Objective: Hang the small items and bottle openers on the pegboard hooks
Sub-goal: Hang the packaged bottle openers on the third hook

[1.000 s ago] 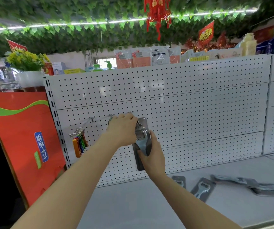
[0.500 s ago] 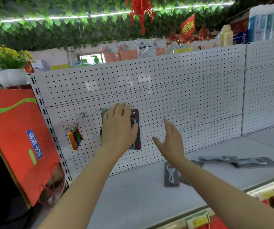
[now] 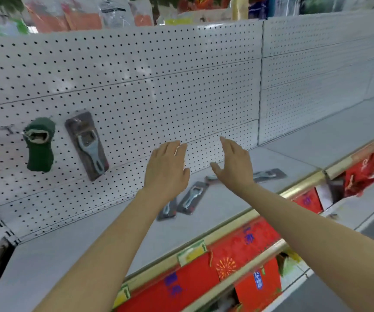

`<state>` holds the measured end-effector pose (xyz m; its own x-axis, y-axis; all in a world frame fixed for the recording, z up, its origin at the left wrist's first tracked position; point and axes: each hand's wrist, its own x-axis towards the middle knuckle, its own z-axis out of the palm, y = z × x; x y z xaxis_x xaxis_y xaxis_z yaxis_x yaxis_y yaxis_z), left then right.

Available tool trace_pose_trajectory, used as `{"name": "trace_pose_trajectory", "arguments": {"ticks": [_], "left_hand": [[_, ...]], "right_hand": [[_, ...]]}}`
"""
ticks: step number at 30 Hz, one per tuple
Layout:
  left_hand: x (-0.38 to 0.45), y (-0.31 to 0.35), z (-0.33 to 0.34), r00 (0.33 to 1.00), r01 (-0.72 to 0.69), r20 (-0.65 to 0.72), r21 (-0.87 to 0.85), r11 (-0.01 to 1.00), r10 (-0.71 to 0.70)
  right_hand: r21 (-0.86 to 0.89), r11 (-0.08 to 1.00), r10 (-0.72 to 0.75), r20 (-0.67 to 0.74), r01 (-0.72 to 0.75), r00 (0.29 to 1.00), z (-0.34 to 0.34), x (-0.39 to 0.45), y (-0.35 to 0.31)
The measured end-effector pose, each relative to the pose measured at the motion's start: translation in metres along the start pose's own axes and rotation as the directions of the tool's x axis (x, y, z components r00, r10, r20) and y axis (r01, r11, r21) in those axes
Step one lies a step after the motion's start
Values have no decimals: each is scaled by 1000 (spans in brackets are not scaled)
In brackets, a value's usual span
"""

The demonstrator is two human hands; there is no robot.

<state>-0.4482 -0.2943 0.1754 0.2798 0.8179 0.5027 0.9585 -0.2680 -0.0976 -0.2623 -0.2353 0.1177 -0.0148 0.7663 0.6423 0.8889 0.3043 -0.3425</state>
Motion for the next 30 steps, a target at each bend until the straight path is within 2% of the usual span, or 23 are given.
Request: {"name": "trace_pose_trajectory", "arguments": {"ticks": [9, 14, 21, 25, 30], "left_hand": [[56, 68, 104, 974, 47, 220, 7, 999, -48], [87, 91, 171, 930, 52, 364, 0, 999, -48], [144, 91, 260, 843, -30, 537, 23, 999, 13], [186, 83, 298, 748, -20, 663, -19, 1000, 28], [229, 74, 332, 550, 24, 833, -97, 995, 68]], "right_hand": [[-148, 987, 79, 132, -59, 988, -10, -7, 146], [-209, 971, 155, 196, -113, 968, 6, -7, 218], [-299, 937, 268, 292, -179, 918, 46, 3, 288], [-352, 920, 312, 385, -174, 868, 69, 20, 322], [-304, 938, 317, 562, -166, 764, 86, 48, 357]]}}
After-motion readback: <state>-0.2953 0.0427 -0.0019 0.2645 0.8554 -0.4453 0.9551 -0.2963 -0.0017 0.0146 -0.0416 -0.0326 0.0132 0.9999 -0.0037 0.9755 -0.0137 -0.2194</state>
